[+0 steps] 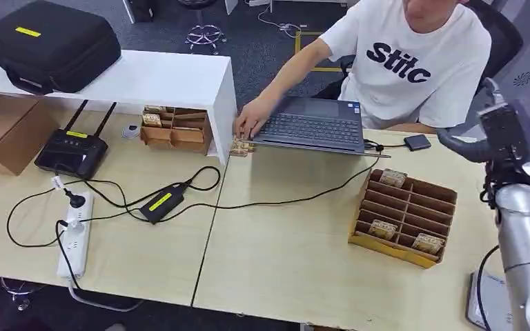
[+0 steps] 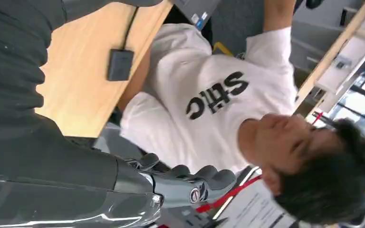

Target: Pass the card to the sensor for recognition and then transmit it.

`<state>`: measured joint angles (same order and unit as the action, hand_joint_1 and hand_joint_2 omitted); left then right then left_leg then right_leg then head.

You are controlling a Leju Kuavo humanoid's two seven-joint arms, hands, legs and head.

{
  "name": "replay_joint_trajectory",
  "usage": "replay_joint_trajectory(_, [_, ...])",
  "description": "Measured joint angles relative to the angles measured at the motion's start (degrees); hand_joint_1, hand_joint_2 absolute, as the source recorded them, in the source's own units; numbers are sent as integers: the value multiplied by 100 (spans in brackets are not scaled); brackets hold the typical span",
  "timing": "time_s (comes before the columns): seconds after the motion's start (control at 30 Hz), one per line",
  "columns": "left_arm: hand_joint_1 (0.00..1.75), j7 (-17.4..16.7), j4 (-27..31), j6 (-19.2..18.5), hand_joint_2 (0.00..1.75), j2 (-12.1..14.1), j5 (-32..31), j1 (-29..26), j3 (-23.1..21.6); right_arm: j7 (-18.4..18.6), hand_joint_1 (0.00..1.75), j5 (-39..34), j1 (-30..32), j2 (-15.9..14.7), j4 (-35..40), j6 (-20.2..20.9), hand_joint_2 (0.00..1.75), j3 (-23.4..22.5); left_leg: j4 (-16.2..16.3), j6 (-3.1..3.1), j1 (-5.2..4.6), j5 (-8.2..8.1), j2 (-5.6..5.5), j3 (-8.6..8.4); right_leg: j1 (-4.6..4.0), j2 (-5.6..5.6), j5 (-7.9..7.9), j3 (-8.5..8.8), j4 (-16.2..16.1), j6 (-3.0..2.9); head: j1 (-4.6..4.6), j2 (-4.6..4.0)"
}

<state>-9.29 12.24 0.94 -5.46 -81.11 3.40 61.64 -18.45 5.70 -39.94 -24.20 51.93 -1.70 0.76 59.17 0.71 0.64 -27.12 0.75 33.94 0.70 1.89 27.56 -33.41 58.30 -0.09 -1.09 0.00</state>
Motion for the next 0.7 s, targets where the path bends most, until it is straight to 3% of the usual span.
replay_joint_trajectory(0.33, [0,-2,0,48,175,-2,20,1,9,-109,0,-733,910,-151,251,6,175,-1617,-3,-1,0,0,0,1,0,-1,3,-2,2,3,0,0])
replay_joint_trajectory(0.7, [0,-20,0,127,175,-13,17,3,9,-13,0,-2882,1591,111,714,232,175,-3760,-4,-1,-1,-2,-1,5,1,0,4,-5,1,4,0,0])
